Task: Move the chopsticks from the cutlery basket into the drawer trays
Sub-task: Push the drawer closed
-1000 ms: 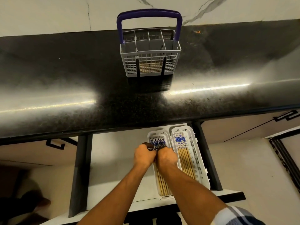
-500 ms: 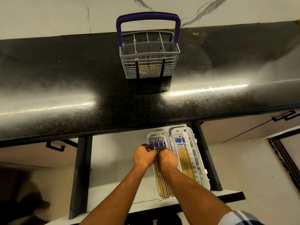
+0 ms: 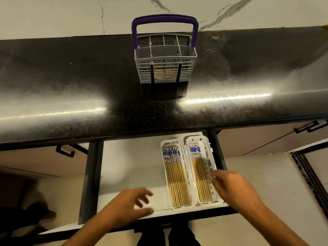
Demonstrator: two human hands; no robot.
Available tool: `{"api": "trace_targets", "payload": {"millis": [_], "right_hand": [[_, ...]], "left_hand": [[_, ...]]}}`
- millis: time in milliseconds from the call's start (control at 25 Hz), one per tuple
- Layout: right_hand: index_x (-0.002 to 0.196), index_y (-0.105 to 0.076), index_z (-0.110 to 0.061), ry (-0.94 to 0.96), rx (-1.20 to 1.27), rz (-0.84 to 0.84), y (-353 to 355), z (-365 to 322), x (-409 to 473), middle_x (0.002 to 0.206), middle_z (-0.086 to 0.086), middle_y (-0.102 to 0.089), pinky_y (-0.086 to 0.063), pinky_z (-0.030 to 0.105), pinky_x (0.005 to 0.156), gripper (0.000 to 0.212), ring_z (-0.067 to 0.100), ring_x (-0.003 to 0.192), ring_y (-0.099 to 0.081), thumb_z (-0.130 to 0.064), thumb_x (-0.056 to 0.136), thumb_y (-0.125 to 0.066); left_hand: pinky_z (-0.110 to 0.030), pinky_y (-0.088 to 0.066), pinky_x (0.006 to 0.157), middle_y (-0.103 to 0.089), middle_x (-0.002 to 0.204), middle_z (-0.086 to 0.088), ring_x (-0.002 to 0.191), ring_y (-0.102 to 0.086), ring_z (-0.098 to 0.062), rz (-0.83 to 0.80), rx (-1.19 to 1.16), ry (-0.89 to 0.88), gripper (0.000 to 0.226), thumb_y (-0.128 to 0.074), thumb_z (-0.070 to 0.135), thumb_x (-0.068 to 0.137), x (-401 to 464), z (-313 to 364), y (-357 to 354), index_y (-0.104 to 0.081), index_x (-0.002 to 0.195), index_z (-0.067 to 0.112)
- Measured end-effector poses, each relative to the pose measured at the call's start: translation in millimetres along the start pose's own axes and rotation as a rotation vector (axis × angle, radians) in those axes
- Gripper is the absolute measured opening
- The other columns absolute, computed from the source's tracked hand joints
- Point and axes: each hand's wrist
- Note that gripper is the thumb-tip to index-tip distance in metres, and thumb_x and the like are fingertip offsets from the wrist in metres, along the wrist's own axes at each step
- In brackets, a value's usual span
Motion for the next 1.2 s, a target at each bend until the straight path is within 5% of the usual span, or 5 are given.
{"api": "trace_targets", "payload": {"millis": [120, 240, 520, 1040, 1200], "right_hand": [[0.129, -0.054, -0.045, 0.093, -0.147, -0.166, 13, 54, -47, 0.125, -0.022, -0.060, -0.050, 0.021, 0.093, 0.044, 0.001, 0.108, -0.057, -0.062, 0.088, -0.052], [0.138, -0.045, -0.044, 0.115, -0.206, -0.180, 8, 84, -63, 0.136, -0.024, -0.052, -0.039, 0.017, 0.105, 0.044, 0.001, 0.123, -0.050, -0.050, 0.095, -0.052], [0.128, -0.057, -0.038, 0.076, -0.246, -0.106, -1, 95, -46, 0.123, -0.016, -0.063, -0.048, 0.021, 0.094, 0.033, 0.008, 0.111, -0.058, -0.038, 0.095, -0.056], [0.120, -0.062, -0.031, 0.111, -0.332, 0.088, 32, 88, 51, 0.107, -0.009, -0.068, -0.054, 0.027, 0.085, 0.024, 0.011, 0.100, -0.061, -0.033, 0.098, -0.053], [0.124, -0.062, -0.023, 0.129, -0.402, 0.256, 42, 77, 74, 0.117, -0.002, -0.068, -0.054, 0.031, 0.091, 0.032, 0.018, 0.107, -0.061, -0.031, 0.093, -0.060]], "left_hand": [[-0.013, -0.042, 0.099, -0.050, 0.107, 0.041, 0.106, -0.050, 0.015, 0.006, 0.237, -0.007, 0.026, -0.061, 0.064, 0.080, -45, -29, -14, -0.045, 0.101, 0.066], [-0.009, -0.034, 0.102, -0.037, 0.097, 0.046, 0.102, -0.040, 0.019, 0.135, 0.349, -0.064, 0.020, -0.053, 0.060, 0.088, -58, -48, -18, -0.035, 0.090, 0.069], [-0.019, -0.054, 0.068, -0.061, 0.088, 0.038, 0.090, -0.048, 0.014, 0.379, 0.502, -0.046, 0.033, -0.050, 0.071, 0.075, -51, -74, -18, -0.064, 0.099, 0.053], [-0.031, -0.053, 0.072, -0.073, 0.086, 0.015, 0.081, -0.065, -0.010, 0.618, 0.697, -0.033, 0.029, -0.083, 0.034, 0.072, 9, -27, 51, -0.074, 0.100, 0.032], [-0.041, -0.053, 0.085, -0.069, 0.113, 0.002, 0.104, -0.059, -0.020, 0.737, 0.813, -0.088, 0.047, -0.085, 0.037, 0.069, 32, -28, 76, -0.071, 0.112, 0.027]]}}
Point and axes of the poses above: each hand's wrist, its own x-axis towards the middle knuckle, its own y-axis out of the back of the hand, z = x × y
